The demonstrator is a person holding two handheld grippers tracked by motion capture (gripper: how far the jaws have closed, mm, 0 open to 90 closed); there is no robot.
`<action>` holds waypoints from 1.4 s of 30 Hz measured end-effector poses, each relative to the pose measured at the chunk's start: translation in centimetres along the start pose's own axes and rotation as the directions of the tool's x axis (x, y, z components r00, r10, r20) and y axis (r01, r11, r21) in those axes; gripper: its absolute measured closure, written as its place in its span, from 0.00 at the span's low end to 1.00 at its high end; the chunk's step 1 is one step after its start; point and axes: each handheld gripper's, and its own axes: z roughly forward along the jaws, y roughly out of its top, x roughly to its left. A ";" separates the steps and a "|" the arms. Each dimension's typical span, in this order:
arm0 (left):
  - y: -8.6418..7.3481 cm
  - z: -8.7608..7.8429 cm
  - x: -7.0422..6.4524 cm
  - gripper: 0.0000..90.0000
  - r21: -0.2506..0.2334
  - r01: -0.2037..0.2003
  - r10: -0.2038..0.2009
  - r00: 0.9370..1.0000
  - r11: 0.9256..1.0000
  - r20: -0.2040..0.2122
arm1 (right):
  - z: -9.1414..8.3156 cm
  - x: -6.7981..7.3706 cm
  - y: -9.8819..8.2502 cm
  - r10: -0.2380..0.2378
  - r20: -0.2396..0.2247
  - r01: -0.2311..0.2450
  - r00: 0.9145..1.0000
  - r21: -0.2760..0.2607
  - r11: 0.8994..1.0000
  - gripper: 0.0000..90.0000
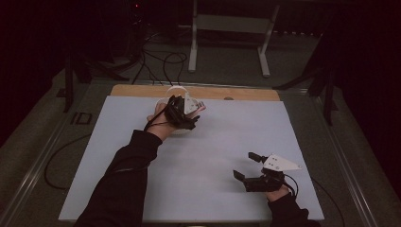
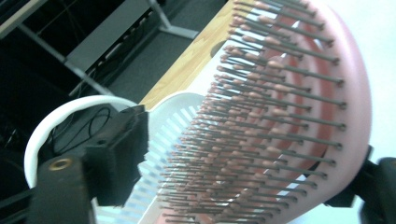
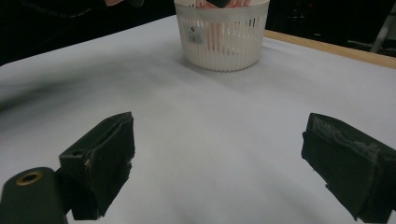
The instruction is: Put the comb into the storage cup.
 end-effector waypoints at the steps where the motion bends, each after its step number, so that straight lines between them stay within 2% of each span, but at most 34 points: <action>1: 0.0 0.0 0.0 0.22 0.001 0.009 -0.009 1.000 1.000 0.014 | 0.0 0.0 0.0 0.000 0.000 0.000 1.000 0.000 1.000 0.10; 2: 0.0 -0.1 0.0 0.17 0.000 0.013 -0.013 1.000 1.000 0.013 | 0.0 0.0 0.0 0.000 -0.001 0.000 1.000 -0.001 1.000 0.10; 4: 0.0 -0.1 0.1 0.16 0.001 0.003 -0.003 0.999 1.000 0.040 | 0.0 0.0 0.0 0.000 0.000 0.000 1.000 0.000 1.000 0.10; 6: 0.0 -0.2 0.0 0.10 0.001 -0.006 0.006 0.998 1.000 0.061 | 0.0 0.0 0.0 0.000 0.000 0.000 1.000 0.000 1.000 0.10; 11: 0.2 -0.3 -0.1 0.01 0.006 -0.019 0.018 0.996 1.000 0.082 | 0.0 0.0 0.0 0.001 0.000 -0.001 1.000 -0.002 1.000 0.10; 19: 0.3 -0.7 0.0 0.00 0.002 -0.028 0.028 0.996 1.000 0.081 | -0.1 0.0 0.1 0.006 0.005 -0.006 1.000 -0.005 1.000 0.10; 28: 0.4 -1.2 0.1 0.00 0.012 -0.035 0.034 0.992 0.999 0.118 | 0.0 -0.1 0.1 0.010 0.003 -0.010 1.000 -0.004 1.000 0.10; 35: 0.4 -1.7 0.2 0.00 0.015 -0.032 0.030 0.991 0.999 0.130 | 0.1 -0.1 0.1 0.006 0.005 -0.006 1.000 0.000 1.000 0.10; 42: 0.4 -2.1 -0.1 0.00 0.032 -0.042 0.036 0.986 0.999 0.165 | 0.0 -0.2 0.0 0.013 0.006 -0.013 1.000 -0.003 1.000 0.10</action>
